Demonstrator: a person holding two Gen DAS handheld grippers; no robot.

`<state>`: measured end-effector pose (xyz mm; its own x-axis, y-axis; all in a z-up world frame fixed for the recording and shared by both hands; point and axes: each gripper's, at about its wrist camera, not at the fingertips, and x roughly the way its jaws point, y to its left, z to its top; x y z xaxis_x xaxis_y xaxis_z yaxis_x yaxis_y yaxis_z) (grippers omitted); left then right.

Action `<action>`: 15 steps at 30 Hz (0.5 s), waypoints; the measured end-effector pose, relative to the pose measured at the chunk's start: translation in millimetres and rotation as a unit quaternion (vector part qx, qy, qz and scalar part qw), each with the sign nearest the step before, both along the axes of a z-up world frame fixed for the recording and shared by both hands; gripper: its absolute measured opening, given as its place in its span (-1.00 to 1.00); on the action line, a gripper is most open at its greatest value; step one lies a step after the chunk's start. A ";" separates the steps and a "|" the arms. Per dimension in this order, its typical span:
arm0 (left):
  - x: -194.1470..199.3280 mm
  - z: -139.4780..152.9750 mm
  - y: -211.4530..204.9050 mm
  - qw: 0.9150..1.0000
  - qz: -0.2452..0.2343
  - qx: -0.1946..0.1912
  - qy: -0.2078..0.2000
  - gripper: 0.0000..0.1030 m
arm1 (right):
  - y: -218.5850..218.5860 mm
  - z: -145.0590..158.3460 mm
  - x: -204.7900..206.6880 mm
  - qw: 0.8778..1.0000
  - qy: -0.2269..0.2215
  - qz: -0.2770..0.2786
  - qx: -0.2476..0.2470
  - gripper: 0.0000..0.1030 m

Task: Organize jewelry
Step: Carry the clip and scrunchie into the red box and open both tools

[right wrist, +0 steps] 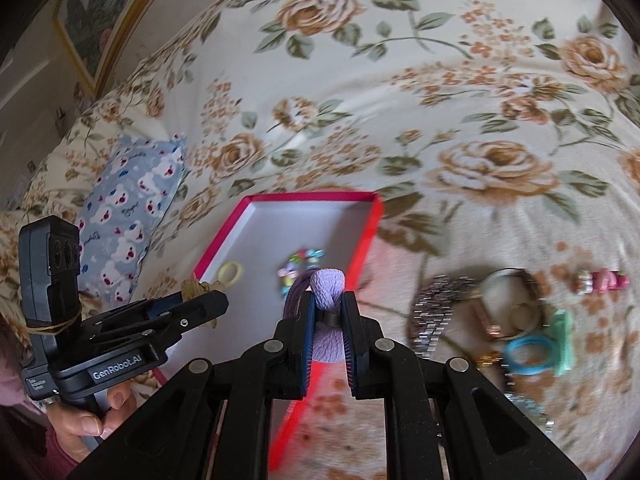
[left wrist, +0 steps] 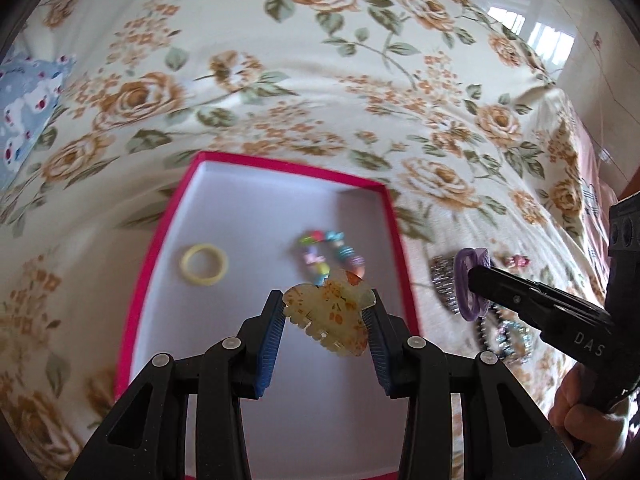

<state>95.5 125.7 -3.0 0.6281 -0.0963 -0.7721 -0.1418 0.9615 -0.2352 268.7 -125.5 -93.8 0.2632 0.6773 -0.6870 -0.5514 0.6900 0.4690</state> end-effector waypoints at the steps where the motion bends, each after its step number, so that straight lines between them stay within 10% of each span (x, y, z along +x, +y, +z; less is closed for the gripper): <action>1: -2.4 -1.0 3.2 1.000 0.004 0.001 0.002 -0.25 | 7.8 -1.9 -2.2 1.000 0.001 0.008 -0.001 -0.75; 15: 6.1 -23.8 27.7 0.999 0.030 0.027 0.031 -0.25 | 66.1 -38.1 -13.4 0.996 0.022 0.066 -0.048 -0.75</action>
<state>101.6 153.4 -26.8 0.5824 -0.0177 -0.8127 -0.2115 0.9620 -0.1726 255.4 -59.4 -131.9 0.1447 0.6351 -0.7588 -0.6201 0.6558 0.4306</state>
